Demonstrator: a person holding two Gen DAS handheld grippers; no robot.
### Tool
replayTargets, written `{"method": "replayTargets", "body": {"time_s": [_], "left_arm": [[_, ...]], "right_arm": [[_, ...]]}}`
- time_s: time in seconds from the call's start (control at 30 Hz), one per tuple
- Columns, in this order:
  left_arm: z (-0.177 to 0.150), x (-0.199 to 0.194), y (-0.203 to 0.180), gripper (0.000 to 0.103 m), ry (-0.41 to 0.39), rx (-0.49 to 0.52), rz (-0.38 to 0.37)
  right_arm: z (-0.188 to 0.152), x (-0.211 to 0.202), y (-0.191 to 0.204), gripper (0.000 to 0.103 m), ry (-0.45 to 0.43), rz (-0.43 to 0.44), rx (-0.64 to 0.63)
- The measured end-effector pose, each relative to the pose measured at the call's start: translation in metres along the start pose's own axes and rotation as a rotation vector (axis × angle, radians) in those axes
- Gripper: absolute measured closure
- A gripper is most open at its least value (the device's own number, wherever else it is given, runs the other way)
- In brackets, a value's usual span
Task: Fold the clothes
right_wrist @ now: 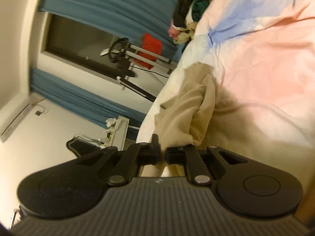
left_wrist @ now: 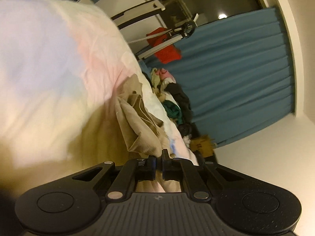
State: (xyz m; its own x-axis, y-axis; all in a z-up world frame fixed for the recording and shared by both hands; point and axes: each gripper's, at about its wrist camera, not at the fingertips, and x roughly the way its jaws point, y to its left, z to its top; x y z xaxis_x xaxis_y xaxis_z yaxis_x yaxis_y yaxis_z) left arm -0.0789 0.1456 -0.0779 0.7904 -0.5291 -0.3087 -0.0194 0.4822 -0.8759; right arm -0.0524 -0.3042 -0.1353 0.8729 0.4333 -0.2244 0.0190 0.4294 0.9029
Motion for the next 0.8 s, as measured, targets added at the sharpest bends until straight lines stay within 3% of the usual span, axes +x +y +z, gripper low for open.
{"method": "replayTargets", "body": {"time_s": [0.2,0.3,0.53,0.8], "left_arm": [[-0.027,-0.047,-0.020,0.098,-0.033,0.042,-0.015],[-0.041,-0.071,-0.030,0.098,-0.049,0.062,-0.021],[0.000,-0.006,-0.083,0.096,-0.120,0.230,0.091],[0.064,0.119,-0.076,0.096,-0.066,0.272,0.283]], "right_arm": [[-0.046,-0.084,0.009,0.093,-0.049,0.023,-0.050],[-0.044,-0.093,0.014,0.093,-0.052,-0.011,-0.042],[0.015,-0.023,0.045,0.093,-0.037,-0.096,-0.029],[0.065,0.107,0.028,0.093,0.042,-0.262,0.049]]}}
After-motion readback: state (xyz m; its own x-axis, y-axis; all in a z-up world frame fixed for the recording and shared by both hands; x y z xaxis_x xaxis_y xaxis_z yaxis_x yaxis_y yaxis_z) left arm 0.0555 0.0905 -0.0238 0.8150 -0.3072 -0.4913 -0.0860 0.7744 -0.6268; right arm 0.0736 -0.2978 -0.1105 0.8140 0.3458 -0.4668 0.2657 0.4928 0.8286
